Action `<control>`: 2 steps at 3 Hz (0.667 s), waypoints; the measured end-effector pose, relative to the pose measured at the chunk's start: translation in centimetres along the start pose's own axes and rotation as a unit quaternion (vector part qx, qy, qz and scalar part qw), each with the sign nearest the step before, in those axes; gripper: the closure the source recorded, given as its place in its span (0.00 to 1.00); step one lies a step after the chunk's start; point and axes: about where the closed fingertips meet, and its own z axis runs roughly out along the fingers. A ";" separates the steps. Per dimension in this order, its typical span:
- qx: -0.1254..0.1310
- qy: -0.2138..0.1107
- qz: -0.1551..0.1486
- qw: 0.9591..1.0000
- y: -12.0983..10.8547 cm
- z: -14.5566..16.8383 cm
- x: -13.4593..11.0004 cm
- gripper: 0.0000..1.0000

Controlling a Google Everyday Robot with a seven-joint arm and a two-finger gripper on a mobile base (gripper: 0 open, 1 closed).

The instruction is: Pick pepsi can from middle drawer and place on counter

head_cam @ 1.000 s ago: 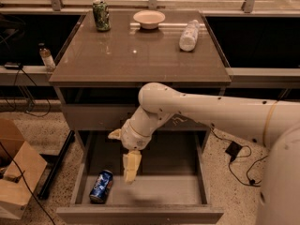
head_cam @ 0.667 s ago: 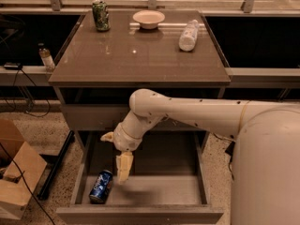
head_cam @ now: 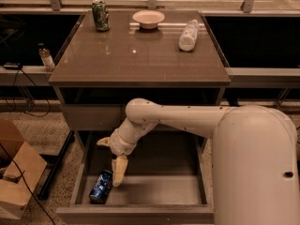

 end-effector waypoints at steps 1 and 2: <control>-0.005 0.007 0.004 1.000 0.1 0.5 0.2 0.00; -0.017 0.001 -0.002 1.000 -0.6 4.0 0.8 0.00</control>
Offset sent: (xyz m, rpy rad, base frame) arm -0.0084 0.0485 -0.0919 0.0001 0.0671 0.0554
